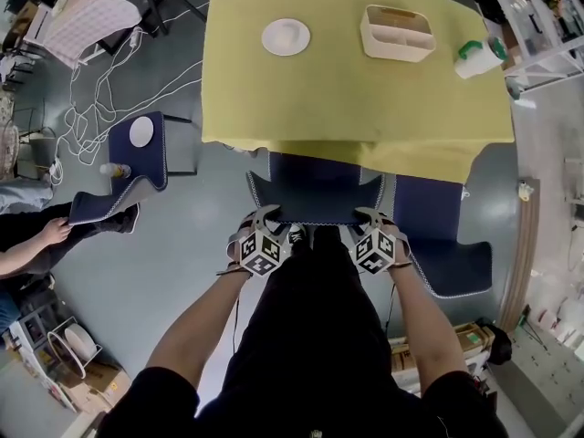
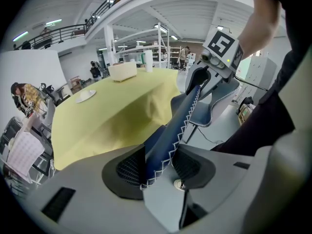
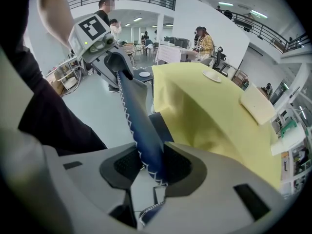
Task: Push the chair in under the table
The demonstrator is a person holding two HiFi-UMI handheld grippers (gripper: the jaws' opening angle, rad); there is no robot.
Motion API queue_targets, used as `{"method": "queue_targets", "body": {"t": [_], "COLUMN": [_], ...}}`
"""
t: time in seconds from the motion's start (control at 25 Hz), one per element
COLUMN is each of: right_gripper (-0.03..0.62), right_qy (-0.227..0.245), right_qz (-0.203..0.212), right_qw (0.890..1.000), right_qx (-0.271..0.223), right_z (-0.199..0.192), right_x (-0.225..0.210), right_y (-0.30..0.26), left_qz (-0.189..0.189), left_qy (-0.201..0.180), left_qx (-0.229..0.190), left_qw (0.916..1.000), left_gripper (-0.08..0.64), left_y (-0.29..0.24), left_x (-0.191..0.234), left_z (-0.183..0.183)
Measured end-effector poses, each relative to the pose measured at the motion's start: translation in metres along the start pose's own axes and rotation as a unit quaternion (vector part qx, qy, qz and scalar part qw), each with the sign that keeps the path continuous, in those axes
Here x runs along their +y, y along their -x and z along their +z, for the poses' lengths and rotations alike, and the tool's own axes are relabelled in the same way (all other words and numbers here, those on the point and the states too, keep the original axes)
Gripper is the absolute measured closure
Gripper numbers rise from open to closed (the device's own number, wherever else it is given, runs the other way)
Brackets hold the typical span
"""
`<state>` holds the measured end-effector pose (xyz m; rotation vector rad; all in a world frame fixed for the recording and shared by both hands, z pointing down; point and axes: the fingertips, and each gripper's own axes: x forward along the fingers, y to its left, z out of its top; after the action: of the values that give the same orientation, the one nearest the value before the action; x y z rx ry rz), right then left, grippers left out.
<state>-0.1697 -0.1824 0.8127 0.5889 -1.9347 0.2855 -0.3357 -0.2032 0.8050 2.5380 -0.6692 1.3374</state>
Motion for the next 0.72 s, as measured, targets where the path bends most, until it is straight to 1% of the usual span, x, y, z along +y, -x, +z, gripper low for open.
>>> {"method": "queue_targets", "body": {"t": [0.32,0.72], "right_gripper": [0.462,0.462], "right_qy": [0.001,0.007], "right_qz": [0.009,0.014], "right_qw": [1.000,1.000], "right_qx": [0.001,-0.001], "right_z": [0.014,0.026], "right_x": [-0.027,-0.061], "right_y": [-0.008,-0.014], "left_qz": [-0.001,0.006], "left_qy": [-0.001,0.008], "left_qx": [-0.001,0.003], "left_qw": [1.0000,0.9999], "left_gripper": [0.379,0.379], "left_y": [-0.009,-0.022], "left_x": [0.027,0.055], "left_z": [0.014,0.030]}}
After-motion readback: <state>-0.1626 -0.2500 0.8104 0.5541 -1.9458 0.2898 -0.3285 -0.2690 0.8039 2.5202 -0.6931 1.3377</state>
